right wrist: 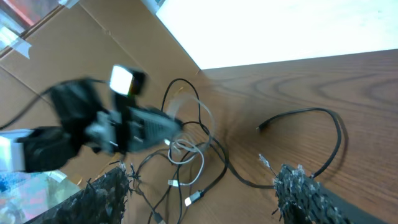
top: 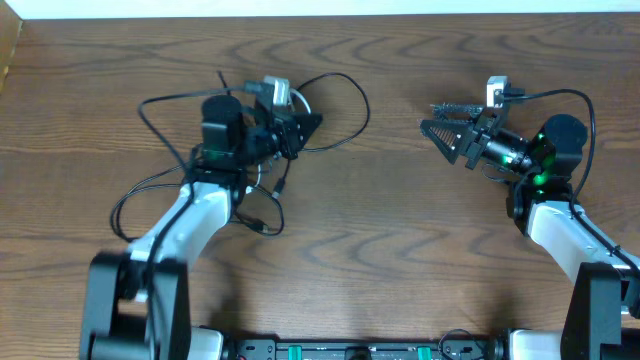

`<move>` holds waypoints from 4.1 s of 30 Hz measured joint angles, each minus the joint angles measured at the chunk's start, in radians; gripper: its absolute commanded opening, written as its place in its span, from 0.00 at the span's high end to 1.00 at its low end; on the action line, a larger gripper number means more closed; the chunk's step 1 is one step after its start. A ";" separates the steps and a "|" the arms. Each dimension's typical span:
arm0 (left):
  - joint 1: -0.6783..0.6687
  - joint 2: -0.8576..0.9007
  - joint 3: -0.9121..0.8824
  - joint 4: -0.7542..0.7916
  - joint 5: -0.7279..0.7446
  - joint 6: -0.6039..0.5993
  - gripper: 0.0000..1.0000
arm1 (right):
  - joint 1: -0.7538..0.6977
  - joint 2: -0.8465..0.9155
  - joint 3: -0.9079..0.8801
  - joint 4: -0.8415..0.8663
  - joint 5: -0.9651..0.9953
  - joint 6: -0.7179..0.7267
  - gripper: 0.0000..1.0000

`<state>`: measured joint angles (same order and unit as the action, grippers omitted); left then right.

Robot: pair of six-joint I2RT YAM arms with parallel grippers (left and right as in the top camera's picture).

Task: Untangle cables
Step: 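Lift the bundle with the left gripper and raise it toward the right gripper, then grasp the white cable with the right gripper beside the left gripper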

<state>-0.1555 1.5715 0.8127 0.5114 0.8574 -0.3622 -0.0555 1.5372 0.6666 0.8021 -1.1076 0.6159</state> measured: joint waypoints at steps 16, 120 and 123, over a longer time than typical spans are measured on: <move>0.000 -0.430 0.000 0.352 0.080 -0.191 0.92 | 0.005 0.000 0.000 -0.005 0.002 -0.004 0.16; -0.307 -0.375 0.010 -0.258 -0.239 0.158 0.40 | 0.365 0.005 -0.008 0.505 0.519 -0.173 0.99; -0.307 -0.374 0.010 -0.298 -0.324 0.181 0.40 | 0.360 0.005 -0.008 0.575 0.521 -0.146 0.99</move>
<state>-0.4622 1.1973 0.8223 0.2138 0.5331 -0.1814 0.3042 1.5425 0.6582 1.3766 -0.5865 0.4694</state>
